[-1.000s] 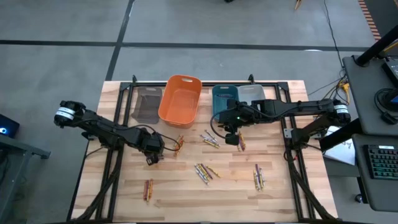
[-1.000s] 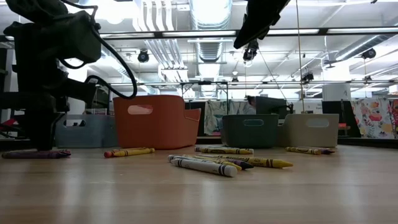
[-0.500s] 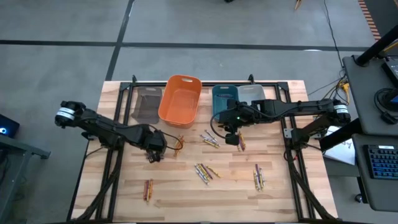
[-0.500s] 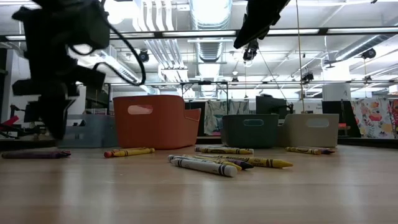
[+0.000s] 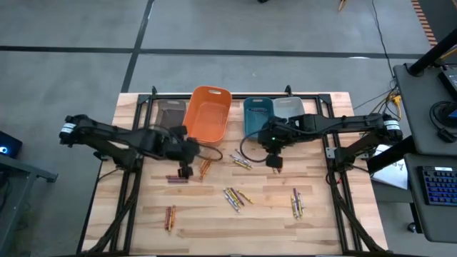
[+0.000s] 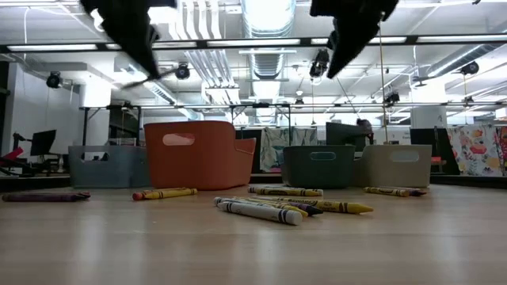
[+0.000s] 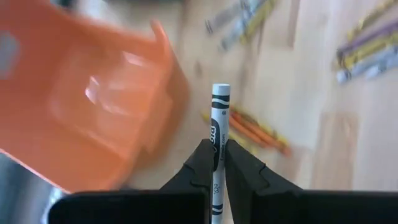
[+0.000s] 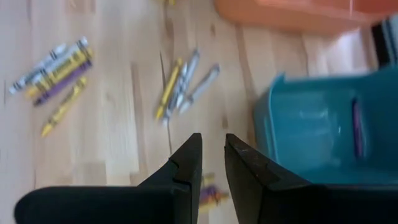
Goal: Sort crayons
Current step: Put the white crayon into the orange bin
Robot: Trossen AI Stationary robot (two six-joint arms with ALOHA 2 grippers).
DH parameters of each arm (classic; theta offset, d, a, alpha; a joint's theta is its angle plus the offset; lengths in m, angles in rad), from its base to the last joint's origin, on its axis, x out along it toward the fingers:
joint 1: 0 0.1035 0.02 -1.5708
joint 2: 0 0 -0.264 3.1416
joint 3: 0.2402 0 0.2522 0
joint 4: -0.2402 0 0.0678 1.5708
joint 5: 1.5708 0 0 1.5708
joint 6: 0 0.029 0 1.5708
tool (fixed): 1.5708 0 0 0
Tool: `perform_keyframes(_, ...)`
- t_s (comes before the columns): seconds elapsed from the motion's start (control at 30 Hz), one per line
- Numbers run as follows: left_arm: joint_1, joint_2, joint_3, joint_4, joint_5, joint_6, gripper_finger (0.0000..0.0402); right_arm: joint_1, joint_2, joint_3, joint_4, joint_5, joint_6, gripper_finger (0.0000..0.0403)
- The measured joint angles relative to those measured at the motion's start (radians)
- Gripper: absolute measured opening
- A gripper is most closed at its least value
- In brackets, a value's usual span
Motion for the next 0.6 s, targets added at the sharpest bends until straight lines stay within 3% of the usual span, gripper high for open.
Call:
perform_keyframes(0.3, 0.212, 0.007, 0.194, -0.001, -0.008, 0.265, 0.0, 0.004, 0.0, 0.0, -0.143, 0.001, 0.085, 0.0059)
perform_keyframes(0.5, 0.445, 0.052, 0.197, 0.086, 0.174, 0.383, 0.0, 0.007, -0.001, 0.0, -0.141, 0.008, 0.083, 0.0059)
perform_keyframes(0.6, 0.555, 0.104, 0.176, 0.193, 0.276, 0.368, 0.0, 0.006, -0.001, 0.0, -0.126, 0.01, 0.069, 0.0059)
